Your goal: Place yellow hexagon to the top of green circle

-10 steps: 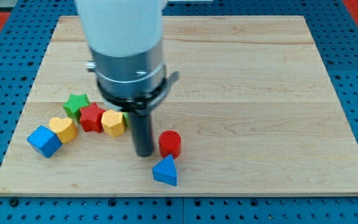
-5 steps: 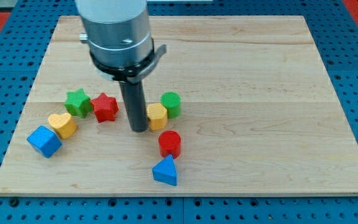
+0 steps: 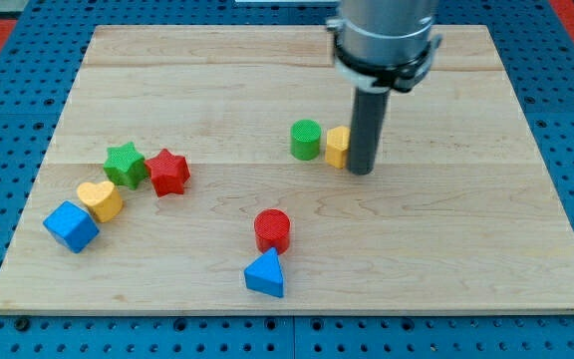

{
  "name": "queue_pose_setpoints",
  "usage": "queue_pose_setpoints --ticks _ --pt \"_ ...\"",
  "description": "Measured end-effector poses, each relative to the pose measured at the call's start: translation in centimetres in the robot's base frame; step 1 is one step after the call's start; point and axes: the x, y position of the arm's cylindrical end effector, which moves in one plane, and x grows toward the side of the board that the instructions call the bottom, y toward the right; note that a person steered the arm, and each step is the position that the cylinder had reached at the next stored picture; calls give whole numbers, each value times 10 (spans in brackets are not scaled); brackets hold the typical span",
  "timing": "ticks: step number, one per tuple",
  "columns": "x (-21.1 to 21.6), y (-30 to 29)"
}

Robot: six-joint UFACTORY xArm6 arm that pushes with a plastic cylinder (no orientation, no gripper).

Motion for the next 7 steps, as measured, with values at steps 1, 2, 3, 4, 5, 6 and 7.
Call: queue_pose_setpoints --ticks 1,2,3,4,5,6,7 --pt "-30 -2" --pt "-52 -12" --pt "-53 -32" --pt "-60 -40" --pt "-81 -54" --pt "-79 -105" --pt "-45 -96"
